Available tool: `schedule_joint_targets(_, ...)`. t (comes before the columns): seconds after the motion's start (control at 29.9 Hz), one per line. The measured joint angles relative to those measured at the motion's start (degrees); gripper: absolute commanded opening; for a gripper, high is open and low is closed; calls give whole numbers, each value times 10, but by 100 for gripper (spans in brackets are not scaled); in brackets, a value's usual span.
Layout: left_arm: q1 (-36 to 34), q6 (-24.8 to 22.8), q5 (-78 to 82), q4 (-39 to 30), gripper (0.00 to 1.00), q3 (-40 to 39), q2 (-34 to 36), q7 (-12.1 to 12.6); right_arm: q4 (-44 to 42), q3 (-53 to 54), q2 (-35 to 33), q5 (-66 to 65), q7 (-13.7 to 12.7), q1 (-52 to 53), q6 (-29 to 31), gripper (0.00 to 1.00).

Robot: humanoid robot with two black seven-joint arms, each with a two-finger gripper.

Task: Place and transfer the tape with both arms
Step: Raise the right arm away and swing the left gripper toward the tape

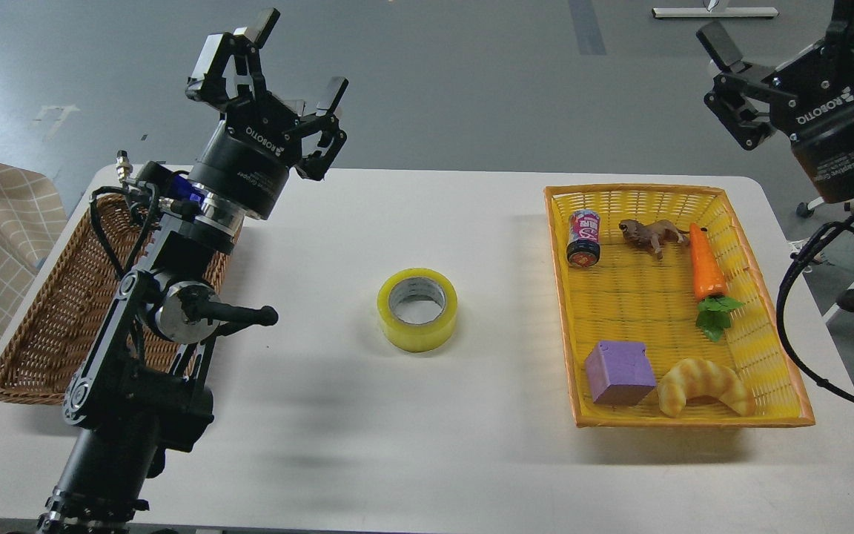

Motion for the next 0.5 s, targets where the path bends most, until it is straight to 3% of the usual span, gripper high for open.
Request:
schedule_joint_targets(0.2,1,1,4,-1,98,7,0,4,27,23,63,3,-6,-8,-15,100)
schedule_joint_targets(0.4,-5,12,25,-1,98,20,0,6,46,22,103,3,-70,-9,-52,100)
schedule_joint_targets(0.5,-6,14,37,-1,98,20,0,6,47,23,106,2,-83,-9,-55,100)
